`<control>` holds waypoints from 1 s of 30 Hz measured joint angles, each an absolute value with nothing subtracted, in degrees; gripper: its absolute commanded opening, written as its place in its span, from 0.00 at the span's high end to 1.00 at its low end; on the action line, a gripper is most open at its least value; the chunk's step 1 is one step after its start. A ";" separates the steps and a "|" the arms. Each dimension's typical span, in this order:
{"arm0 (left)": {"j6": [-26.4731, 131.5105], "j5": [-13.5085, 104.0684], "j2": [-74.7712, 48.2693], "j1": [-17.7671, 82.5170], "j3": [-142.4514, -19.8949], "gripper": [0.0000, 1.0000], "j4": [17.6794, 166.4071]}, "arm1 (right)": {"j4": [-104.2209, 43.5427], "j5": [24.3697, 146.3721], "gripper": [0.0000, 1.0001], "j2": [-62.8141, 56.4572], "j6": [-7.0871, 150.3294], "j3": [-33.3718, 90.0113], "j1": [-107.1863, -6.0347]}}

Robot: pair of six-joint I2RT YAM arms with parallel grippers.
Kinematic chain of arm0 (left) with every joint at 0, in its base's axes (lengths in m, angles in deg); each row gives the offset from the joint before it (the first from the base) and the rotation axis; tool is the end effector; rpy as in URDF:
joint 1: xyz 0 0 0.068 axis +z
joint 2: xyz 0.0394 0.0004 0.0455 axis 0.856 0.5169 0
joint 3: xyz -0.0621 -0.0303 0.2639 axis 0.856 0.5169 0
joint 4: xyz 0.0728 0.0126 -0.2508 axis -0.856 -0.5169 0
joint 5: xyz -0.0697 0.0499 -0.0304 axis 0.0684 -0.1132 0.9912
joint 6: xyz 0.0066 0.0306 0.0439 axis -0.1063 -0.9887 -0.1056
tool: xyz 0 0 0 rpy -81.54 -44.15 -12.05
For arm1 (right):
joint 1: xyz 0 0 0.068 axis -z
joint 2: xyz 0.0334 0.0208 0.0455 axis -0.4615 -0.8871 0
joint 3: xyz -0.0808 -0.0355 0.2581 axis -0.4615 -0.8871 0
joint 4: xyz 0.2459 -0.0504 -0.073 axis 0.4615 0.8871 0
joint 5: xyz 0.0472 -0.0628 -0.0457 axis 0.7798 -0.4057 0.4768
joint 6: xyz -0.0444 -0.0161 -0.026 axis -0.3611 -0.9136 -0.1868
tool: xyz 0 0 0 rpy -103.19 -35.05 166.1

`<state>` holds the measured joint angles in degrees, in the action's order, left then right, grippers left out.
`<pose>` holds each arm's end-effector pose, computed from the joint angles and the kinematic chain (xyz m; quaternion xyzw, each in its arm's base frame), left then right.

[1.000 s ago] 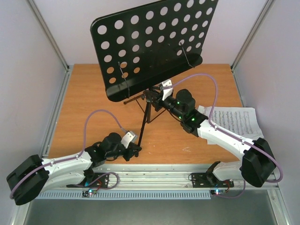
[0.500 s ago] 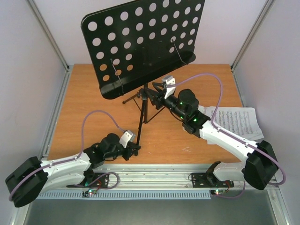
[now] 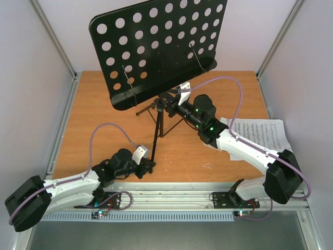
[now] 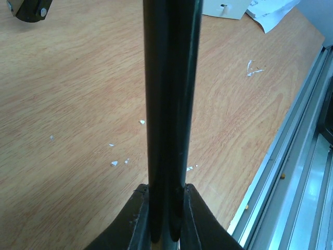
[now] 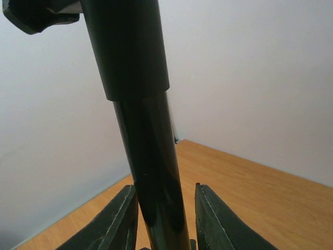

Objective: Pack up the instrument practice props
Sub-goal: Place the music stand at the center of the board.

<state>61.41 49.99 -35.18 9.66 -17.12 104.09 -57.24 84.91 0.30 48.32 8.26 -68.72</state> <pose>0.1056 -0.1345 0.1372 0.2686 0.8248 -0.3594 0.3441 0.2392 0.2155 0.3432 -0.3679 0.5724 0.1984 0.7054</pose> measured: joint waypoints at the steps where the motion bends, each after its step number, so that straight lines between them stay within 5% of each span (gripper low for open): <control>1: 61.39 49.97 -35.23 9.66 -17.12 1.00 104.05 | -57.30 85.35 0.69 0.12 48.29 8.45 -68.72; 11: 61.71 49.75 -37.24 9.66 -17.12 0.99 103.09 | -57.59 86.33 0.98 -1.82 45.89 9.98 -68.63; 19: 62.28 50.03 -42.72 9.66 -19.20 1.00 95.39 | -53.59 85.48 0.99 -1.95 46.35 12.43 -69.20; 30: 64.38 55.21 -58.05 9.29 -30.57 1.00 65.67 | -37.31 75.16 0.99 -0.23 53.28 17.94 -74.40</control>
<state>64.38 55.21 -58.05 9.29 -30.57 65.67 -37.31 75.16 -0.23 53.28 17.94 -74.40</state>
